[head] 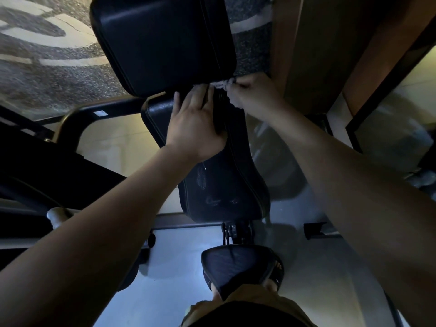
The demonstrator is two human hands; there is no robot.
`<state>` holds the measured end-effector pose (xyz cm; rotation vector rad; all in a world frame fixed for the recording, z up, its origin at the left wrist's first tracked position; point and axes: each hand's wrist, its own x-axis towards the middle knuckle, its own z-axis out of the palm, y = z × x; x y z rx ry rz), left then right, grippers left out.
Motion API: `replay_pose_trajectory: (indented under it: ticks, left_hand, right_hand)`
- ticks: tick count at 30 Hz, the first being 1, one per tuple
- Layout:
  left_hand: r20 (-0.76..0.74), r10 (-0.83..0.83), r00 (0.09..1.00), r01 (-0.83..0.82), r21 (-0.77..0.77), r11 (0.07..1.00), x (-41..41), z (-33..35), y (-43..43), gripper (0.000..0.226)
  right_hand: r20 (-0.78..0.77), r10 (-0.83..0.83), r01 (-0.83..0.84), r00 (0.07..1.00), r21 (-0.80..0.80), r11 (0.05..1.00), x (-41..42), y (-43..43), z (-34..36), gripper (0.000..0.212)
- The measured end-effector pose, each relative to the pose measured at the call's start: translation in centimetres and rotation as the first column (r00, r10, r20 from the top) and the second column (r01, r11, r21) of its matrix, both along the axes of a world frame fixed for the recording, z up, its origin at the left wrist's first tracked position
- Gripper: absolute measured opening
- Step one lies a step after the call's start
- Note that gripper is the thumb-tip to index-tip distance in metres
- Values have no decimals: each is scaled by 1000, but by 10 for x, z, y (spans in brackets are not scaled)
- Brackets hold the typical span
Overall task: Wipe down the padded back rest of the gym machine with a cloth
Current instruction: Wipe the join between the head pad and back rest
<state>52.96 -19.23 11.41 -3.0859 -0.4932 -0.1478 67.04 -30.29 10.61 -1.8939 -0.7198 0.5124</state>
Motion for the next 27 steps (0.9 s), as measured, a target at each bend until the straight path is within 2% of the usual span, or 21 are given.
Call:
replay_pose_trajectory:
  ticks: [4, 6, 9, 11, 13, 16, 18, 21, 23, 27]
  left_hand:
    - [-30, 51, 998, -50, 30, 998, 5, -3, -8, 104]
    - [-27, 60, 998, -60, 11, 998, 7, 0, -12, 104]
    - [-18, 47, 999, -47, -34, 998, 6, 8, -14, 103]
    - [-33, 19, 999, -21, -61, 998, 1, 9, -11, 104]
    - [-29, -18, 999, 15, -108, 994, -6, 9, -7, 103]
    - [4, -63, 998, 63, -149, 987, -18, 12, 2, 95]
    - [50, -93, 994, 99, -137, 986, -25, 14, 9, 87]
    - [109, -163, 981, 179, -155, 972, -32, 13, 19, 78]
    - [79, -173, 982, 183, -156, 971, -33, 13, 26, 79]
    - [28, -161, 987, 162, -38, 986, -37, 6, 47, 82]
  right_hand:
    - [-167, -3, -12, 986, -88, 996, 9, -3, 21, 15]
    - [-153, -49, 33, 987, -107, 994, 7, -2, 21, 21]
    - [1, -75, 75, 997, 42, 996, -8, -2, 9, 37]
    - [162, -78, 61, 984, 109, 992, -25, -11, -4, 46]
    - [362, -57, 41, 930, 53, 998, -42, -16, -14, 31]
    - [545, -50, 100, 837, -62, 993, -53, -16, -22, 43]
    - [625, -64, 149, 778, -85, 985, -58, -16, -21, 49]
    - [676, -59, 157, 734, -84, 984, -63, -10, -17, 49]
    - [672, -13, 134, 741, -129, 983, -66, 1, -11, 49]
    - [643, 53, 142, 764, -247, 959, -67, 29, -1, 45]
